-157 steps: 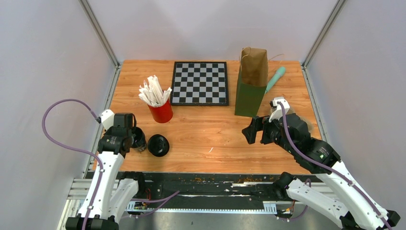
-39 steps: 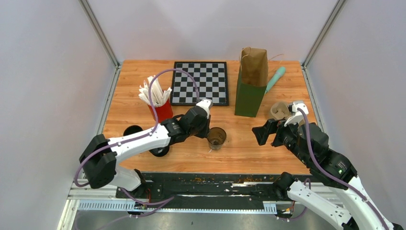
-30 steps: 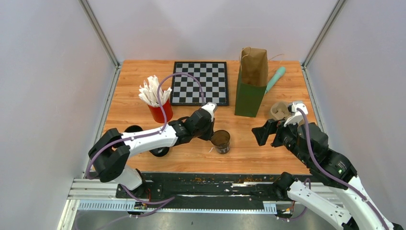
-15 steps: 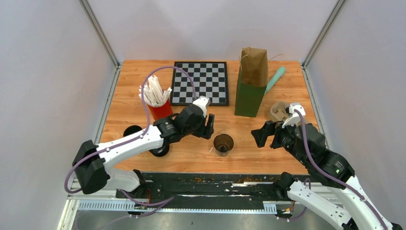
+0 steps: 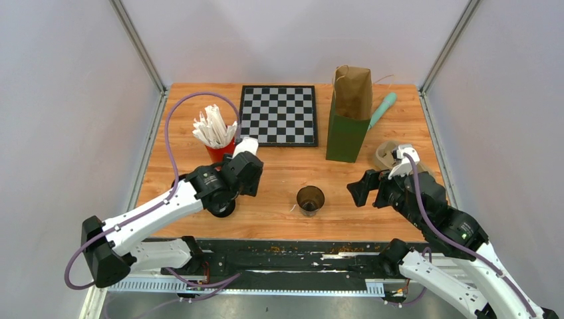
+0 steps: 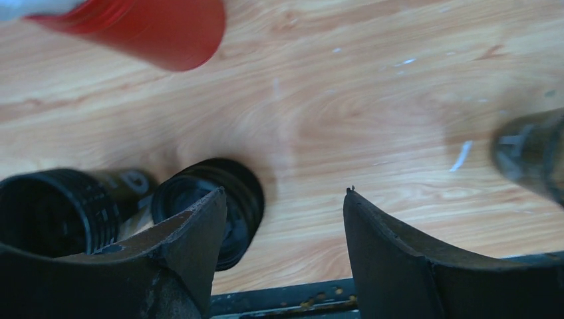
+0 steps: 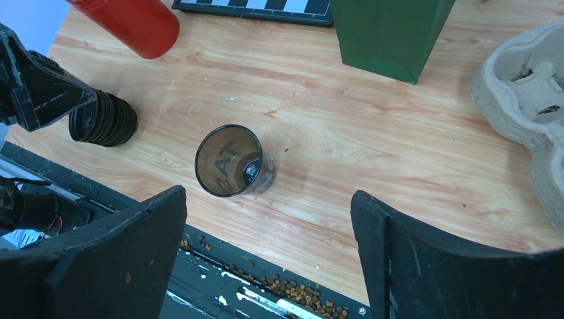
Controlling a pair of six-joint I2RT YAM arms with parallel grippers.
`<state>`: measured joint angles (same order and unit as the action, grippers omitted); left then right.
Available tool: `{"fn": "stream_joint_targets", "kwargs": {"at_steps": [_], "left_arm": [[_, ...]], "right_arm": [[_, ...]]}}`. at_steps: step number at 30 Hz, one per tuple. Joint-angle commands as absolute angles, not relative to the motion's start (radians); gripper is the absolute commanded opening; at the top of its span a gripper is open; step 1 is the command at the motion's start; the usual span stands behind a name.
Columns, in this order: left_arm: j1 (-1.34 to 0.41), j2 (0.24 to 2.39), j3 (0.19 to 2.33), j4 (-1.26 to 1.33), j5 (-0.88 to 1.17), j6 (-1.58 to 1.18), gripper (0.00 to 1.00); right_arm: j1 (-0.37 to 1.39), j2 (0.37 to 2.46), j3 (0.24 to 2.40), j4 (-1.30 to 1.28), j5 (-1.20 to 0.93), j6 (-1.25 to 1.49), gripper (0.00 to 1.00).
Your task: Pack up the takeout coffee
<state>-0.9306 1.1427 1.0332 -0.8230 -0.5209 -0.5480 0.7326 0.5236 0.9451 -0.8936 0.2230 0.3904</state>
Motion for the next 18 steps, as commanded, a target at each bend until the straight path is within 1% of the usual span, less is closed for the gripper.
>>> {"fn": "stream_joint_targets", "kwargs": {"at_steps": [1, 5, 18], "left_arm": [[-0.843, 1.084, 0.952, -0.849, -0.533, -0.581, 0.71], [-0.769, 1.053, 0.879, -0.801, -0.465, -0.613, 0.65], [-0.731, 1.034, 0.747, -0.733, -0.433, -0.681, 0.5]], "right_arm": [[0.738, 0.536, 0.928, -0.847, 0.199, 0.408, 0.93], [0.738, 0.549, 0.928, -0.835, 0.196, 0.41, 0.93], [0.738, 0.563, 0.931, -0.835, 0.197, 0.412, 0.93]]}}
